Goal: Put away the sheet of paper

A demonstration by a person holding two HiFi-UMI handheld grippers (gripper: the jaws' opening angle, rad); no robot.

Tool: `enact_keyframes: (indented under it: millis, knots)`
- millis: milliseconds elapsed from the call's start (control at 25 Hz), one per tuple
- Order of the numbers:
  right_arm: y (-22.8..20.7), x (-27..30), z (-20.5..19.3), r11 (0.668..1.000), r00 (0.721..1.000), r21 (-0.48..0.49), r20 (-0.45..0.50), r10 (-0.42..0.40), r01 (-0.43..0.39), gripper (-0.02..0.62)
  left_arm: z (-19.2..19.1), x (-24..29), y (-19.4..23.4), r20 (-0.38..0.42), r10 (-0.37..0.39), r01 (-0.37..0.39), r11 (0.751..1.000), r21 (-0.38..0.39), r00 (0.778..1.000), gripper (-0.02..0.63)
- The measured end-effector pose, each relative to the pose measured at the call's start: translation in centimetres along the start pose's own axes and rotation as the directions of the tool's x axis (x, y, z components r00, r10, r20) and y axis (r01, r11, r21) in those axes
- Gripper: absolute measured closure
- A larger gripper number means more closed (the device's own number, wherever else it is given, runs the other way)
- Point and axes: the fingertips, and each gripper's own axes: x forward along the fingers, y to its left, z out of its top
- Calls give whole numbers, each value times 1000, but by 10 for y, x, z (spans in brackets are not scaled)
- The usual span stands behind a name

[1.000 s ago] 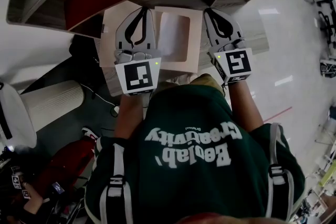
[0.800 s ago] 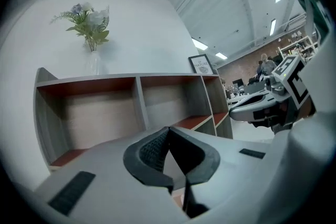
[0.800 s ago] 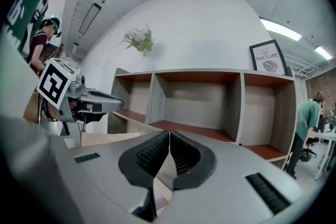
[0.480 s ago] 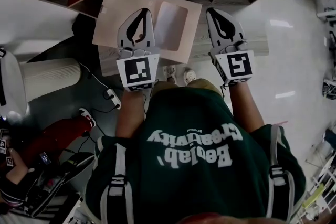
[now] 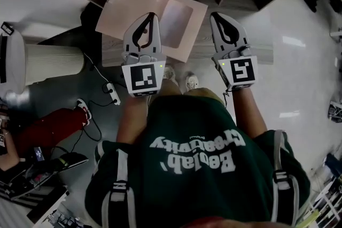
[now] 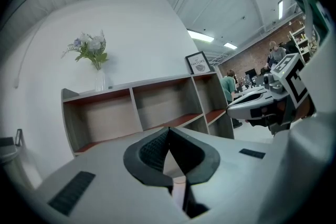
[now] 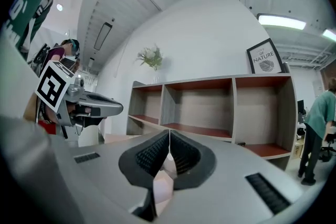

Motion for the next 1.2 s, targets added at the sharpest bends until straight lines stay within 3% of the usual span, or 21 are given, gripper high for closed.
enact_keyframes:
  millis: [280,520,640,960,1200]
  knots:
    - [4,-24,45,1000,998,-14,59,16,-15,561,33,-19,-5,46,10,-11,999,39,999,588]
    - [-1,14,24,999,998,-27,58,33,-32,561,3,12,6,37,-1,0,1000,14,999,588]
    - [-6,10,32,999,997,-32,69,30,-28,561,7,13,0,39,-9,8,1000,12,999,588]
    - [-3,-54,84,997,989,-68,139,48,-39,561,63,-36,-31,58,5,-7,1000,31,998,588]
    - [-30,-106,111,998,991,-55,129,41,-35,561,117,-55,-67,70,20,-24,998,58,997,588]
